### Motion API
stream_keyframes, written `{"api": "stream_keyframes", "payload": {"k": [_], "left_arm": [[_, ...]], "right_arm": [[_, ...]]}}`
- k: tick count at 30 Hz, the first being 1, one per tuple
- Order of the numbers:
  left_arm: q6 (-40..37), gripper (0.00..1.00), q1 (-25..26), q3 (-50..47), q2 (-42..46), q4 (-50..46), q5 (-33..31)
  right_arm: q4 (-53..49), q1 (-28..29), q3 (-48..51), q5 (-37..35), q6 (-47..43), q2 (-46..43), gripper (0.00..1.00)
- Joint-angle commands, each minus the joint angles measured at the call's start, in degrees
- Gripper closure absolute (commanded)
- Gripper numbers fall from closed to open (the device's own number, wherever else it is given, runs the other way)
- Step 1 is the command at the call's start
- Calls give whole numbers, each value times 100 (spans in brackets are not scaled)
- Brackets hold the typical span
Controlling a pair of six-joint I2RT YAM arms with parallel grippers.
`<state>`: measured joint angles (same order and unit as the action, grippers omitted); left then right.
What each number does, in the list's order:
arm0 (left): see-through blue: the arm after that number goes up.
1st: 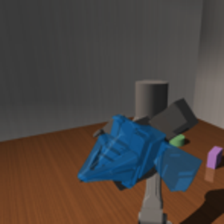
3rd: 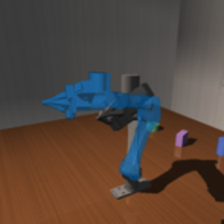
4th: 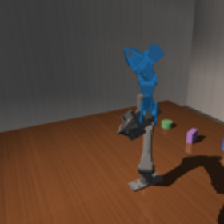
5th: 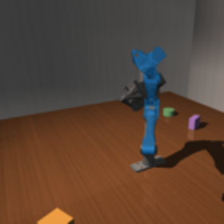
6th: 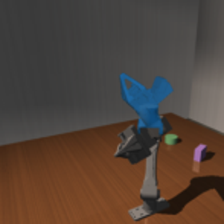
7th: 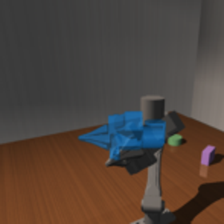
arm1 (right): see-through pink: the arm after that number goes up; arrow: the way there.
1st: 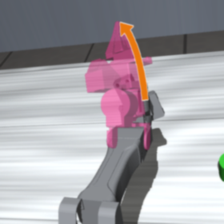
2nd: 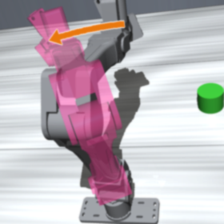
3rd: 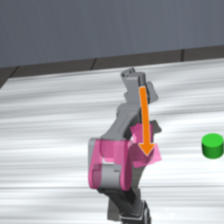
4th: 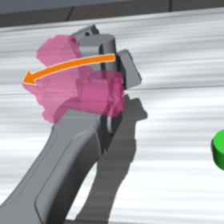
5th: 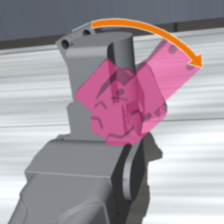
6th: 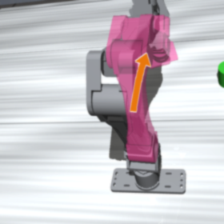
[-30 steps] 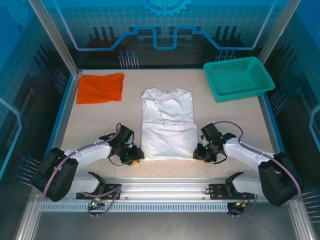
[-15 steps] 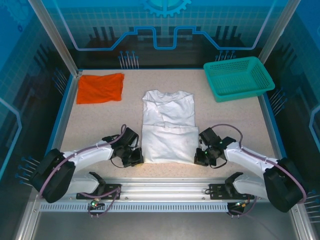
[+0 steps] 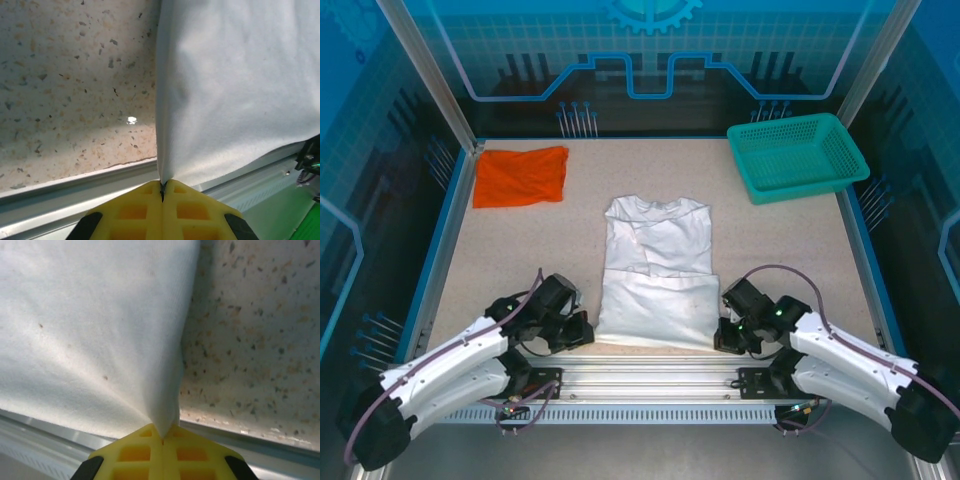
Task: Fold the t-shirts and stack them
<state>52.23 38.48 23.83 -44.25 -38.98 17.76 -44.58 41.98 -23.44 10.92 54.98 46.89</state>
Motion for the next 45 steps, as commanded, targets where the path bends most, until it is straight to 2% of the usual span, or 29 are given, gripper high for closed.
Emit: {"api": "stream_keyframes", "payload": {"k": [1, 7, 11, 17, 21, 28, 33, 35, 36, 37, 38, 39, 40, 41, 42, 43, 45], "left_arm": [[181, 100, 33, 176, 252, -518, 86], [92, 100, -13, 1257, -79, -510, -105], [-119, 100, -399, 2209, -734, -391, -125], [-438, 100, -1673, 3405, -2217, 278, 460], [-767, 100, -1993, 4483, -3489, 350, 474], [-767, 100, -2514, 5943, -5377, 573, 531], [-751, 100, -2853, 7093, -6662, 541, 515], [-713, 100, -2978, 7663, -7214, 520, 515], [-707, 96, -3031, 8005, -7535, 412, 414], [-655, 84, -3097, 8387, -7826, 277, 375], [-620, 67, -3131, 8713, -8071, 152, 338], [-668, 65, -3153, 9112, -8301, -138, 250], [-732, 65, -3167, 9457, -8432, -422, 125], [-736, 60, -3155, 9588, -8419, -519, 19], [-697, 50, -3146, 9516, -8291, -427, -16], [-650, 41, -3134, 9340, -8105, -298, -38], [-672, 41, -3067, 9017, -7718, -175, -217]], "right_arm": [[-785, 109, -247, -225, 264, -341, 100], [-1083, -29, -1399, -817, 225, -332, 100], [-1021, -624, -2352, -949, -177, 307, 100], [-548, -1892, -3584, -432, -931, 1720, 100], [-225, -2430, -4368, -159, -1179, 2767, 100], [-120, -3038, -5815, 172, -1191, 4788, 100], [-474, -3329, -7136, 158, -1278, 6309, 100], [-664, -3418, -7811, 228, -1268, 6882, 96], [-725, -3450, -8176, 287, -1258, 7169, 88], [-830, -3470, -8561, 318, -1276, 7460, 70], [-1114, -3484, -9038, 235, -1300, 7739, 59], [-1526, -3493, -9629, 167, -1373, 8067, 51], [-1821, -3493, -10121, 242, -1494, 8302, 47], [-1958, -3487, -10386, 284, -1573, 8375, 46], [-1956, -3481, -10423, 260, -1606, 8288, 45], [-1799, -3491, -10241, 230, -1613, 8073, 43], [-1289, -3483, -9497, 145, -1569, 7453, 43]]}}
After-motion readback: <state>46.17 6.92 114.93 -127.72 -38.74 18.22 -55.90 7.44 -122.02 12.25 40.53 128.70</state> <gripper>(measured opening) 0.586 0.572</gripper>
